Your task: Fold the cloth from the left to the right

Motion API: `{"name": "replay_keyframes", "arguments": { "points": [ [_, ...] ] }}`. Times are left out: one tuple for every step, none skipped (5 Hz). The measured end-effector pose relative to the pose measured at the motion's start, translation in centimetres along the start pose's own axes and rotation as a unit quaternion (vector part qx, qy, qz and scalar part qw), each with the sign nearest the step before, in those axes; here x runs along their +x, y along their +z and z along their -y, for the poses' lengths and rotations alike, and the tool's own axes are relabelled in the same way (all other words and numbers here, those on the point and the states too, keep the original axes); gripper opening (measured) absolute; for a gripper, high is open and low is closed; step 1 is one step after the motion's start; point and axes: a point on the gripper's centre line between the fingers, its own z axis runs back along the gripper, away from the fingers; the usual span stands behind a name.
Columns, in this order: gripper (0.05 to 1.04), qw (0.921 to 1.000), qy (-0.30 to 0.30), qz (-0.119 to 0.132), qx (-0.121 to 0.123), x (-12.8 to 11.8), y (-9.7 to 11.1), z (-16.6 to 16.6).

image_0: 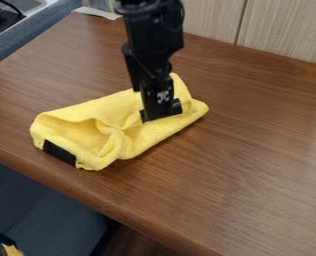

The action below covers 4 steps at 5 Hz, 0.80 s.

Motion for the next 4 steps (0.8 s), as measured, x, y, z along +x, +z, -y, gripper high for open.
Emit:
{"name": "replay_keyframes", "arguments": {
  "points": [
    [1.001, 0.9998, 0.015, 0.011, 0.011, 0.29, 1.14, -0.53],
    [1.001, 0.9988, 0.044, 0.005, 0.022, 0.12, 1.48, -0.92],
    [1.001, 0.9959, 0.078, -0.018, 0.041, -0.43, 1.45, -1.22],
    [1.001, 0.9954, 0.083, -0.032, 0.035, -0.47, 0.96, -1.25]
  ]
}}
